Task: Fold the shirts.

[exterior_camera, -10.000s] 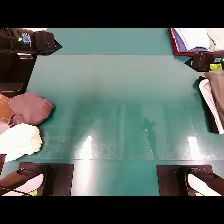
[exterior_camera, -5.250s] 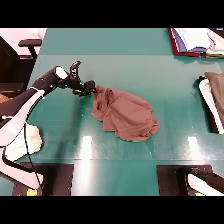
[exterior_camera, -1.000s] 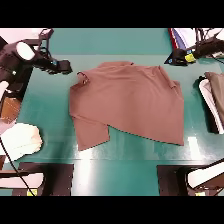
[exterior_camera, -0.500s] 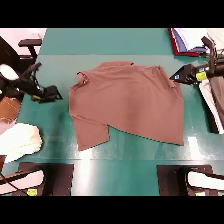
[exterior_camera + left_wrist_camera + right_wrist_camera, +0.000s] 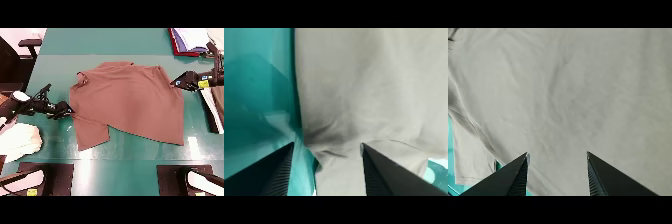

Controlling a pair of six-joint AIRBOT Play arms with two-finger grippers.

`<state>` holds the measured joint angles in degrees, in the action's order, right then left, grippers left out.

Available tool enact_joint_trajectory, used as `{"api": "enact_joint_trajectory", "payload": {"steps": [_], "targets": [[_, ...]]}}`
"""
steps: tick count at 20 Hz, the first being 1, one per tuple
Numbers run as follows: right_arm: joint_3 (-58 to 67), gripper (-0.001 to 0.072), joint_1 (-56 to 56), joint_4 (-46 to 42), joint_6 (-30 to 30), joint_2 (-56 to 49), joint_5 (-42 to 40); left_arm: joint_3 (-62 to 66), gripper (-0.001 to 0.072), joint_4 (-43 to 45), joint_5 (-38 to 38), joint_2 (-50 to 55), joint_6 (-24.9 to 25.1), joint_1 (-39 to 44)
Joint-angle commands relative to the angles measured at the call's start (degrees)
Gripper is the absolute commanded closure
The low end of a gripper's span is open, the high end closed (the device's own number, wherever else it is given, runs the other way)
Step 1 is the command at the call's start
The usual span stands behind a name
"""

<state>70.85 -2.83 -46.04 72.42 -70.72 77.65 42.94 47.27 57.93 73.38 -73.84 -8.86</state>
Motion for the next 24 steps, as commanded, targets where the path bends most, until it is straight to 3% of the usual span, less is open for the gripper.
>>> {"api": "enact_joint_trajectory", "payload": {"steps": [1, 3, 4, 5, 6, 10, 12, 14, 18, 24], "targets": [[-0.33, 0.0303, 0.02, 0.04, 0.00, 0.70, -0.13, -1.68, 0.0210, -1.64, -2.60, -0.07, 0.83, 1.84], [-0.33, 0.0303, 0.02, -0.02, 0.02, 0.70, 0.17, -1.66, 0.0211, -1.66, -5.31, -0.07, 0.79, 5.42], [-0.33, 0.0303, -0.13, -0.52, 0.02, 0.70, 0.90, -1.40, 0.0315, -1.66, -6.32, -0.07, 0.70, 6.84], [-0.35, 0.0303, -0.92, -1.88, 0.02, 0.70, 2.21, -0.72, 0.0570, -1.60, -6.23, -0.07, 0.57, 7.21], [-0.35, 0.0303, -1.88, -4.17, 0.31, 0.70, 4.07, 0.37, 0.0679, -1.46, -5.42, -0.13, 0.57, 7.21], [-2.32, 0.0303, -8.87, -21.79, 5.07, 1.31, 12.20, 6.93, 0.0687, 1.68, 0.81, -0.13, 0.37, 7.21], [-8.72, 0.0295, -14.38, -25.83, 6.03, 3.13, 12.31, 8.81, 0.0686, 1.81, 1.66, -0.13, 0.42, 7.21], [-17.57, 0.0178, -20.55, -26.03, 6.03, 4.92, 11.74, 9.88, 0.0687, 1.86, 1.14, -0.13, 0.44, 7.21], [-32.41, 0.0191, -27.98, -24.90, 5.97, 5.27, 9.46, 10.49, 0.0687, 1.88, -0.42, -0.13, 0.44, 7.21], [-39.47, 0.0205, -22.08, -16.83, 5.95, 1.25, 2.69, 10.49, 0.0687, 2.03, -0.42, -0.11, 0.44, 7.21]]}}
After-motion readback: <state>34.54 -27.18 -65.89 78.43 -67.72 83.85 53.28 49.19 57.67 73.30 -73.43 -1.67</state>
